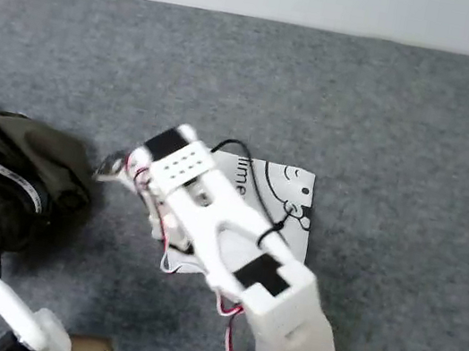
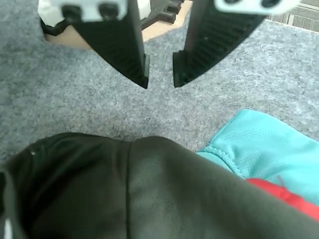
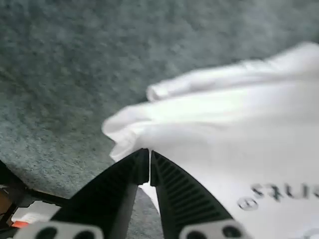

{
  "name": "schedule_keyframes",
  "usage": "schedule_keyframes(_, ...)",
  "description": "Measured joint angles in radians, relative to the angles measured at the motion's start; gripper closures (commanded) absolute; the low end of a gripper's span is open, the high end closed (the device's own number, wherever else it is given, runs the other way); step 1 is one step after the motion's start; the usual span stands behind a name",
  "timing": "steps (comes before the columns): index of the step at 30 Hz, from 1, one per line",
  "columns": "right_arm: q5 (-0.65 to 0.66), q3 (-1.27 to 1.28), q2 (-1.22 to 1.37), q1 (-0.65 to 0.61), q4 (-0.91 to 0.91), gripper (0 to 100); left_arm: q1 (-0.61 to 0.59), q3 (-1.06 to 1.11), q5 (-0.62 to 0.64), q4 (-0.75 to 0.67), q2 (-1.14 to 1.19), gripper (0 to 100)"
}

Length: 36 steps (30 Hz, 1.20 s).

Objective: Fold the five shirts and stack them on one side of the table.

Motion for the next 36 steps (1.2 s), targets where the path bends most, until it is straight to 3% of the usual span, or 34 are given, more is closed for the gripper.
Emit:
schedule_keyframes(12,-0.072,0.044,-0.247,0.262,0.000,98.4,0.000,0.000,0.000,0.000,0.000,91)
schedule_keyframes(21,-0.261,0.120,-0.247,0.477,0.000,97.2,0.000,0.000,0.000,0.000,0.000,91)
schedule_keyframes(30,-0.577,0.133,-0.247,0.494,0.000,66.0,0.057,0.000,0.000,0.000,0.000,91)
schedule_keyframes(36,-0.704,0.133,-0.181,0.491,0.000,66.4,0.123,0.000,0.000,0.000,0.000,91)
